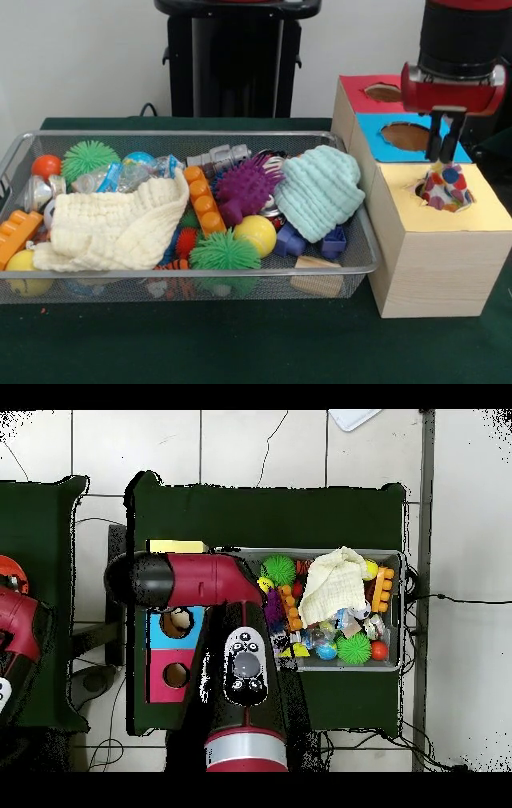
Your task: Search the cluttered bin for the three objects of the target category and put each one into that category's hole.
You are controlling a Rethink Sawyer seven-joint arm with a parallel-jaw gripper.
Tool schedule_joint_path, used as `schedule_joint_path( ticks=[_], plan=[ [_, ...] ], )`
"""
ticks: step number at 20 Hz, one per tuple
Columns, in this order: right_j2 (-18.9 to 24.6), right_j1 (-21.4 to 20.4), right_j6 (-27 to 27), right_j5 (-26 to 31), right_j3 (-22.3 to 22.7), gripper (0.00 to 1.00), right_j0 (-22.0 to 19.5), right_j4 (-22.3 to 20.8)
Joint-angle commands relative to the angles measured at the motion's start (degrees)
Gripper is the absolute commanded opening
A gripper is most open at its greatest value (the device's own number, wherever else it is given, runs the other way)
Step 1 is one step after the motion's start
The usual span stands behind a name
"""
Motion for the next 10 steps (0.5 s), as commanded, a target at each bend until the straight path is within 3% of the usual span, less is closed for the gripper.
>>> schedule_joint_path(
  ticks=[1, 6, 10],
  plan=[
    [0.6, -2.8, 8.5, 10.5, -0.2, 0.0, 0.8, 1.1],
    [0.3, 0.2, 10.6, 10.7, -4.8, 0.0, 1.8, 0.9],
    [0.4, 5.9, 10.5, 3.8, -8.1, 0.0, 1.4, 0.1]
  ],
)
